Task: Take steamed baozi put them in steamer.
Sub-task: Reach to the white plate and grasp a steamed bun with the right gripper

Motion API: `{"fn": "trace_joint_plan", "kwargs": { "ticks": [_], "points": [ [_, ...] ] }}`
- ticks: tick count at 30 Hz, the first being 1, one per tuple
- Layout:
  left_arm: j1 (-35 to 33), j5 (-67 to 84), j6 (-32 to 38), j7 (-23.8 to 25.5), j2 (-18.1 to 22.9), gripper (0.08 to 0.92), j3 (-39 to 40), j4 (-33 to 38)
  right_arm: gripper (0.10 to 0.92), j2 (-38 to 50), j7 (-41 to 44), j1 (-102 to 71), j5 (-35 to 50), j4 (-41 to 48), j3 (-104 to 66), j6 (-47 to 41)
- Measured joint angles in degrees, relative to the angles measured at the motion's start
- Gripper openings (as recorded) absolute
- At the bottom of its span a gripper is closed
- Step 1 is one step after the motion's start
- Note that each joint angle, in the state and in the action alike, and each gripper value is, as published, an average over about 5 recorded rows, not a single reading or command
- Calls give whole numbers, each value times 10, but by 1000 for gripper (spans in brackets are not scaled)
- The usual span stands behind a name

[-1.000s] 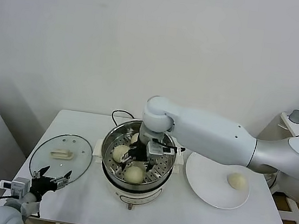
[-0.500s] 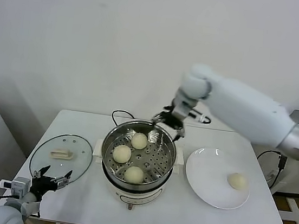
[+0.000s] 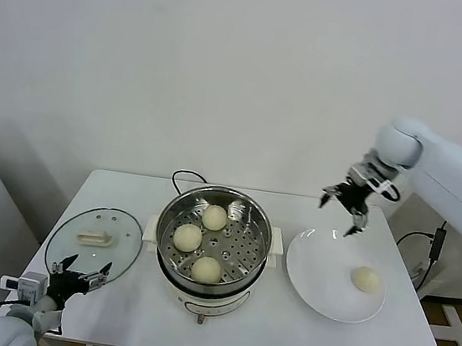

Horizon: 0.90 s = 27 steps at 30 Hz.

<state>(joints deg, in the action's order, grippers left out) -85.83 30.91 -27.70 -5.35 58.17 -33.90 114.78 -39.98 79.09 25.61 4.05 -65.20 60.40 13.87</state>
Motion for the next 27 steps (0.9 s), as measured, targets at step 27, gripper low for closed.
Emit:
{"fn": "trace_joint_plan", "kwargs": {
  "ticks": [27],
  "points": [
    [1,-3,-8,-2,0,823,6,4,823,-14,-40,-217,-156,168,-189,41]
  ]
}}
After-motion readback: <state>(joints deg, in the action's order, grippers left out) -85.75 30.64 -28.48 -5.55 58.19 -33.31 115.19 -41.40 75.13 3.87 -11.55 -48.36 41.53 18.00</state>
